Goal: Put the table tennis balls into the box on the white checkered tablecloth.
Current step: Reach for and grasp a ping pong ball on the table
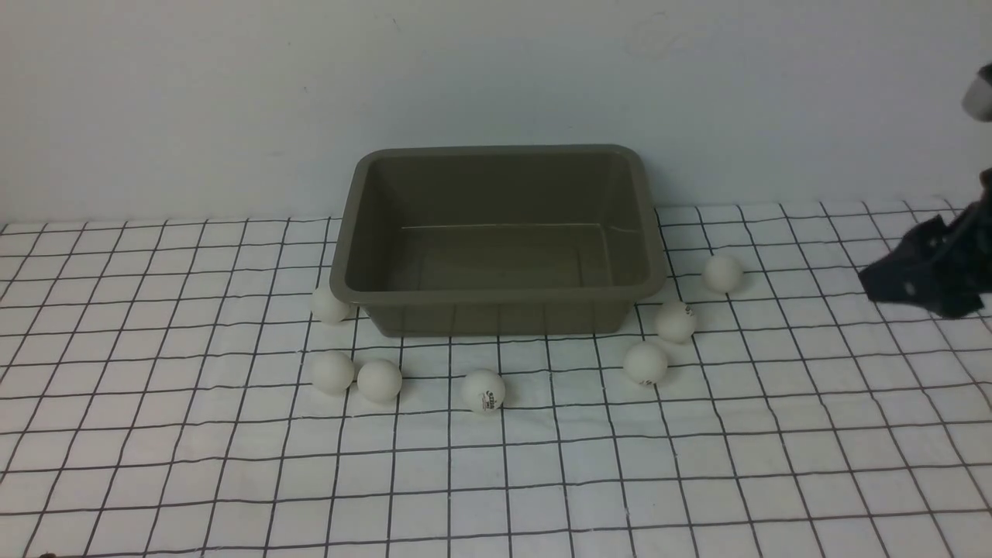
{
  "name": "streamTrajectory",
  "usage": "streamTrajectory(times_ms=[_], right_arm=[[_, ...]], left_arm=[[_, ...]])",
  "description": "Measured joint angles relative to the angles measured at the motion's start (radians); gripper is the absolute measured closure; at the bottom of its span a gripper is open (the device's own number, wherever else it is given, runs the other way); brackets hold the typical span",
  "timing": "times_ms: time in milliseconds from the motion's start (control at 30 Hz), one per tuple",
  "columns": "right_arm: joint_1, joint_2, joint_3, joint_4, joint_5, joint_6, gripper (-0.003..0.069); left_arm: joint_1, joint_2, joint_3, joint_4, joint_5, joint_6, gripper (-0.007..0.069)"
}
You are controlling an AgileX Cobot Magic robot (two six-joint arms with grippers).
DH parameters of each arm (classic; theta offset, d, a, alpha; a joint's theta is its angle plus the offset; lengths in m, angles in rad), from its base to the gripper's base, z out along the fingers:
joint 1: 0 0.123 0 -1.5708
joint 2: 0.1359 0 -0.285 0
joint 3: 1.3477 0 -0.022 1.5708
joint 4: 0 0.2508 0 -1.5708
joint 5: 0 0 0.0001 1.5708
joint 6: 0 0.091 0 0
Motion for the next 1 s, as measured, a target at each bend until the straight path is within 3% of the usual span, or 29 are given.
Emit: streamTrajectory(times_ms=[500, 767, 1000], right_arm=[[0.000, 0.388, -0.219, 0.025, -0.148, 0.062, 0.0218], [-0.037, 0.580, -0.379, 0.284, -0.091, -0.089, 0.0218], [-0.088, 0.613, -0.406, 0.320, -0.090, -0.184, 0.0218]], left_arm=[[0.000, 0.000, 0.000, 0.000, 0.000, 0.000, 0.0314], [0.000, 0.000, 0.000, 0.000, 0.000, 0.000, 0.0314], [0.000, 0.000, 0.000, 0.000, 0.000, 0.000, 0.0314]])
